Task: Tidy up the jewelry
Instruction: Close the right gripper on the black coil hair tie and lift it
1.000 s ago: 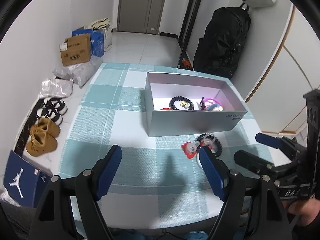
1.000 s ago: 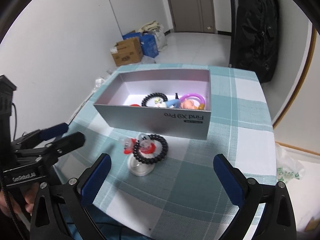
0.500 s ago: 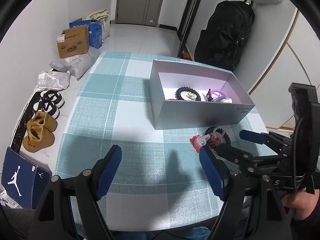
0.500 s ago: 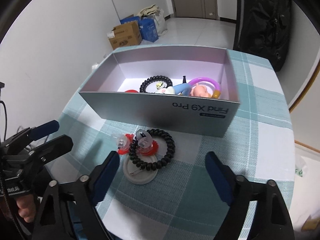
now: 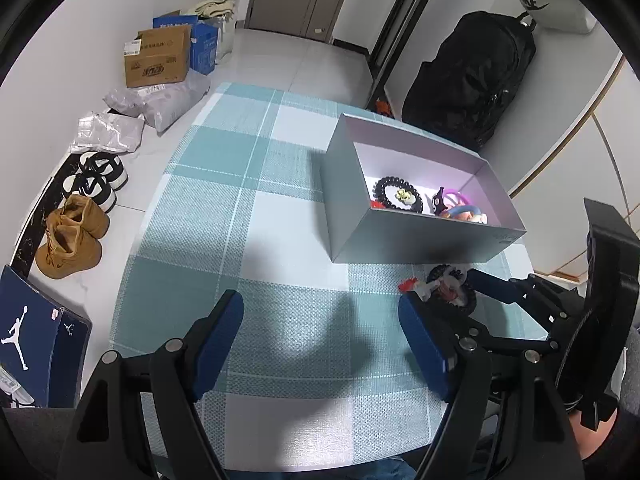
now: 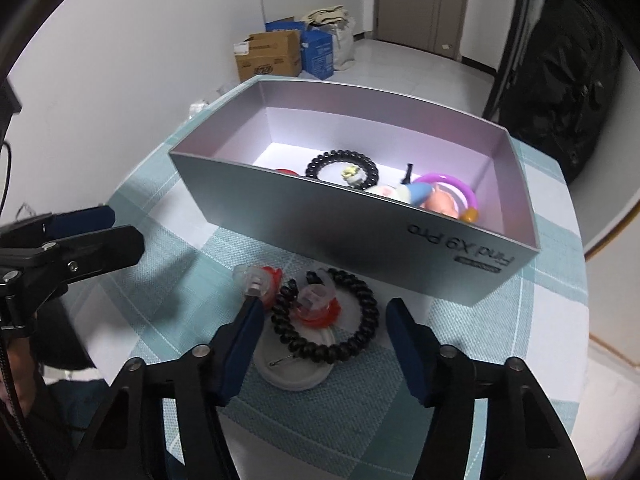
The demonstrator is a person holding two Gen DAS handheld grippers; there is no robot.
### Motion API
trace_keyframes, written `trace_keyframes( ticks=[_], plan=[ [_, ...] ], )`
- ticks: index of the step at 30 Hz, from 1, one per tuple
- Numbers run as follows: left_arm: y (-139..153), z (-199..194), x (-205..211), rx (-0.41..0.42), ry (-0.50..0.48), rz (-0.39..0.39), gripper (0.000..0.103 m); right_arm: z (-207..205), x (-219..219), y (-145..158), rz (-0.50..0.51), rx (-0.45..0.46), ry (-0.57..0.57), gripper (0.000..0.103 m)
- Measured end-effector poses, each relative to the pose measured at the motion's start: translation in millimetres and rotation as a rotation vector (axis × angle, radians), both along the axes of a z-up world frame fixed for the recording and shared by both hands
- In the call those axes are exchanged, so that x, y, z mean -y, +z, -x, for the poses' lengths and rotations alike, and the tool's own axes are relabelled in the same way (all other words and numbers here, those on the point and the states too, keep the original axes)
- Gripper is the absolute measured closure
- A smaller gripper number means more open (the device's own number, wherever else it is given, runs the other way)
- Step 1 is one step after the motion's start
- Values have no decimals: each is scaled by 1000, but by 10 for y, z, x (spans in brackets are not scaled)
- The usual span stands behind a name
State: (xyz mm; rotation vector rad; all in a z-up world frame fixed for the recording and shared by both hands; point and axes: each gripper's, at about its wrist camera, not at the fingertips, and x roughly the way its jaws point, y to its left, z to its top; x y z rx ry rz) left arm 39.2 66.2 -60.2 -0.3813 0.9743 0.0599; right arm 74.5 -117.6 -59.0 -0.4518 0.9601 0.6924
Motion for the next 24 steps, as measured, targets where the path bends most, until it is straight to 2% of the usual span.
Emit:
trace_keyframes(
  ticks=[2, 7, 14, 22, 24],
  plan=[
    [4, 1, 11, 1, -4, -1, 27, 1, -10, 23, -4, -7, 5, 52],
    [-10, 8, 52, -5, -14, -5, 27, -21, 45, 51, -40, -44, -7, 57],
    [-8, 16, 94, -7, -22, -23, 27, -46, 211, 178, -126, -81, -29, 58],
    [-20, 1, 201, -19, -44, -11, 27, 47, 308, 361, -179, -49, -9, 58],
    [-38, -29, 241, -29, -59, 15, 27, 102, 372, 431, -194, -33, 3, 58]
  ],
)
